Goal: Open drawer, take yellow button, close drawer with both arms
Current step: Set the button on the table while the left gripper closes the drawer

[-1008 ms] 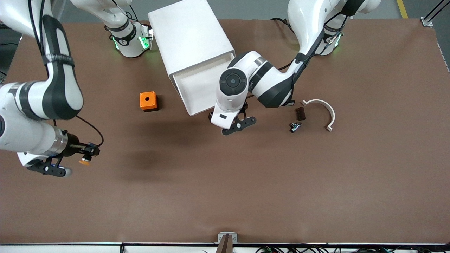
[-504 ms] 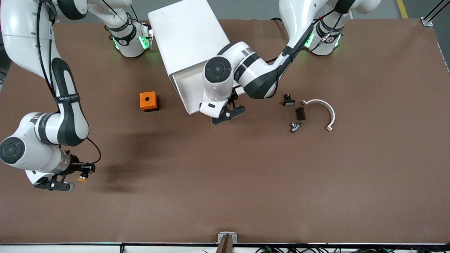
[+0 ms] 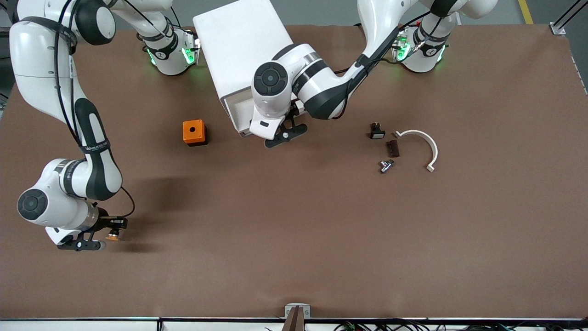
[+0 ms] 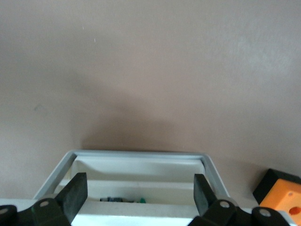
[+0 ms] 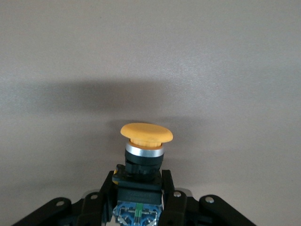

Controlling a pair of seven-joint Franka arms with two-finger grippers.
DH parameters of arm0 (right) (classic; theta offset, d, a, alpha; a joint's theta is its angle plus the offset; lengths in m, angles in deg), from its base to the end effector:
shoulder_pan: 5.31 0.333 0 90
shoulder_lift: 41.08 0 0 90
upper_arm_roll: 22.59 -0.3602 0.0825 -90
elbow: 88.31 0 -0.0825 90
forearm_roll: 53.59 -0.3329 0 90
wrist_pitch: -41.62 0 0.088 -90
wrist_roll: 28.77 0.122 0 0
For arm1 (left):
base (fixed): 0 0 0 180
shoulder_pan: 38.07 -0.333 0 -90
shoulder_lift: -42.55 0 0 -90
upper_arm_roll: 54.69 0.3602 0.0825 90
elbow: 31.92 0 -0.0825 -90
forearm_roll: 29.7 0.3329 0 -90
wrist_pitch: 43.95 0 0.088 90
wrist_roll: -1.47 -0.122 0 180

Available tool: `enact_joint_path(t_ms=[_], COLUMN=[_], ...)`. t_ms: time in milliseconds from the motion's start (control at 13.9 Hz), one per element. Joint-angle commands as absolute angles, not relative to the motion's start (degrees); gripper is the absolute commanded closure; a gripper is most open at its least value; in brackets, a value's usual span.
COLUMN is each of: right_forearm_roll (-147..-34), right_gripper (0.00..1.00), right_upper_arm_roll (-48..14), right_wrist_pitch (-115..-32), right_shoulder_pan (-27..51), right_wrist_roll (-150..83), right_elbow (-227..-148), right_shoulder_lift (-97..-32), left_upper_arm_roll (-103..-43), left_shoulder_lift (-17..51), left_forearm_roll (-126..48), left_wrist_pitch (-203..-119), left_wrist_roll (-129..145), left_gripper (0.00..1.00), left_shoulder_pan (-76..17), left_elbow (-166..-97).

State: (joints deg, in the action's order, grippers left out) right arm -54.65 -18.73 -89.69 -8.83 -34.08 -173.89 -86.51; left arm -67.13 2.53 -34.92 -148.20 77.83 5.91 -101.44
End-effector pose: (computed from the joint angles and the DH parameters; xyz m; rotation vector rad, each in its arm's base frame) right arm 0.7040 -0.0802 0.2502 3.1067 -0.0436 0.0050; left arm 0.4234 -0.5723 0.4019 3.0306 0.6432 -0.3733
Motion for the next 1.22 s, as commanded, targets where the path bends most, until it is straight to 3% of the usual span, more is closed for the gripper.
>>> enact_joint_path(t_ms=[0,72,144,216,504,792,936,1153], right_forearm_roll=[-54.12,-54.21,-54.21,-54.3,-54.03,-54.12,-54.21,-53.95], right_gripper=[0.94,0.73,0.29,0.0,0.0,0.0,0.0,0.0], right_upper_arm_roll=[-19.95,-19.95,-19.95,-19.95,-19.95,-20.22,-20.22,-20.22], right_wrist_pitch=[-92.14,-92.59,-92.59,-92.51,-90.06,-77.6,-67.14,-58.61], right_shoulder_pan=[-9.97,-9.97,-9.88,-9.97,-9.36,-8.48,-7.25,-5.32], right_wrist_roll=[-36.75,-37.29,-37.12,-37.2,-37.38,-36.59,-32.66,-28.69], right_elbow=[-173.48,-173.39,-173.21,-173.13,-172.69,-172.6,-172.69,-172.6], right_shoulder_lift=[-88.09,-88.36,-88.28,-88.19,-86.0,-78.72,-72.13,-64.83], left_upper_arm_roll=[-67.61,-67.79,-68.05,-68.05,-68.05,-68.05,-68.05,-67.53], left_shoulder_lift=[3.44,3.44,3.36,3.18,3.09,3.0,3.0,3.44], left_forearm_roll=[-36.03,-36.64,-38.56,-40.58,-46.65,-53.68,-54.75,-53.09], left_wrist_pitch=[-147.84,-147.75,-147.75,-147.75,-147.75,-147.84,-147.93,-147.93], left_wrist_roll=[80.74,81.09,81.45,81.62,82.42,82.33,82.15,81.01], left_gripper=[0.01,0.01,0.01,0.01,0.01,0.01,0.01,0.01], left_shoulder_pan=[7.8,8.16,8.16,8.16,7.98,7.28,6.23,4.83], left_elbow=[-102.23,-102.23,-102.23,-102.23,-103.72,-105.74,-105.83,-105.66])
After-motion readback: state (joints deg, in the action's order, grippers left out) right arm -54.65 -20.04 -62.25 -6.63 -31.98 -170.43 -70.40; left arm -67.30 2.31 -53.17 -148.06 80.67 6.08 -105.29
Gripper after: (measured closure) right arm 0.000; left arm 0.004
